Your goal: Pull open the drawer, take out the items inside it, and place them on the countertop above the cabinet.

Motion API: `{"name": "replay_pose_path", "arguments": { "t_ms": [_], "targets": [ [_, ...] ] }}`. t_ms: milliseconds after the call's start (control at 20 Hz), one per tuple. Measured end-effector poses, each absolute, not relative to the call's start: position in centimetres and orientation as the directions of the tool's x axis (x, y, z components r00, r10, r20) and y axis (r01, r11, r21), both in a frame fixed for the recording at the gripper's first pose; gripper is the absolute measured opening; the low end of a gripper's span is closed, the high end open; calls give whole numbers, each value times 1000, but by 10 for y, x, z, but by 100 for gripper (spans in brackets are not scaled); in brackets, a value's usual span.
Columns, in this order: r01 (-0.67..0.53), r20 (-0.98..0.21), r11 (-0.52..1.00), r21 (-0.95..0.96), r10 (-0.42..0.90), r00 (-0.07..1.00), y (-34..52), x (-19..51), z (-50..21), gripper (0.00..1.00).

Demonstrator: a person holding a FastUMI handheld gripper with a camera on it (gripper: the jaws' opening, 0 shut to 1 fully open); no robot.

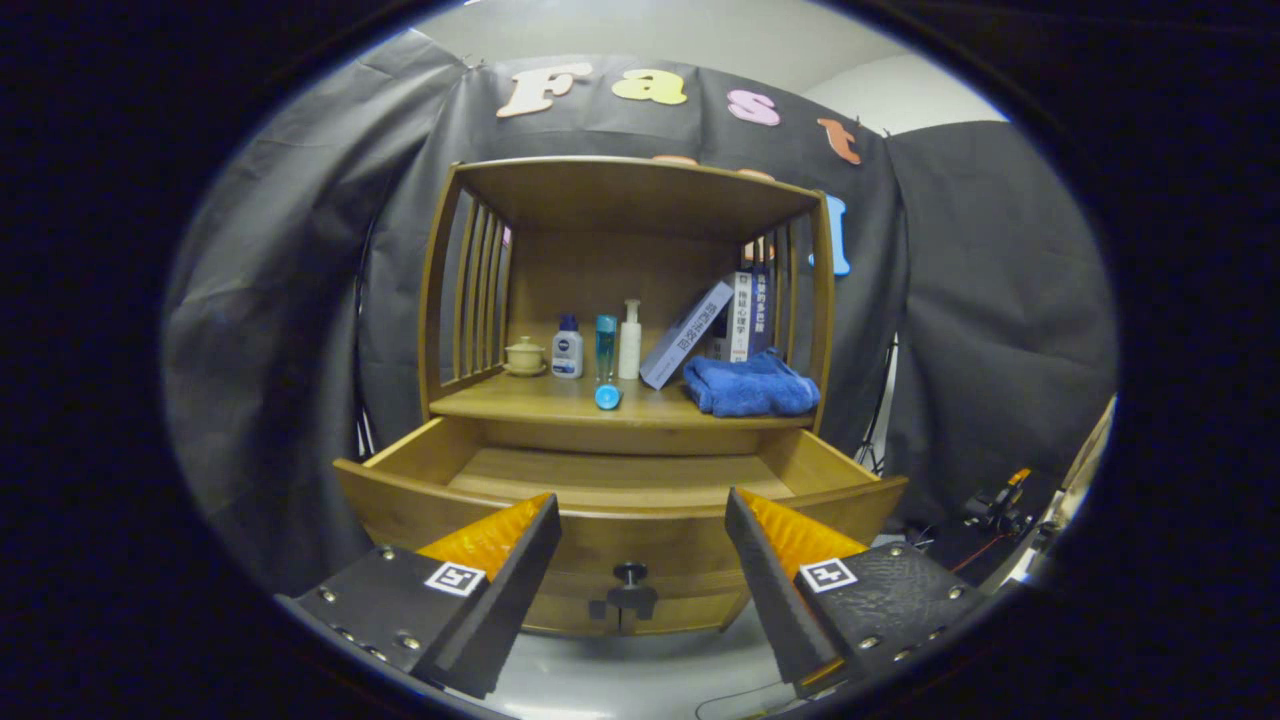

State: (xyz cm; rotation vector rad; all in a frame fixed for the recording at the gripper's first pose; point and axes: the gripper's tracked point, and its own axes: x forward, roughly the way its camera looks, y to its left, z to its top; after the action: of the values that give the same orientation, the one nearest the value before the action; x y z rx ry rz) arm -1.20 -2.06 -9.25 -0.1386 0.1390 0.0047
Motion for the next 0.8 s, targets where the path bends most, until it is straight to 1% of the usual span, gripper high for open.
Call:
{"name": "replay_pose_path", "arguments": {
  "t_ms": [200,650,800],
  "targets": [
    [-16,-176,990,-142,-9,984,-22,-12,-113,99],
    [-10,-212,988,-153,-23,977,-23,-2,-151,99],
    [-4,-231,992,-128,-26,973,-24,6,-163,99]
  ]
}}
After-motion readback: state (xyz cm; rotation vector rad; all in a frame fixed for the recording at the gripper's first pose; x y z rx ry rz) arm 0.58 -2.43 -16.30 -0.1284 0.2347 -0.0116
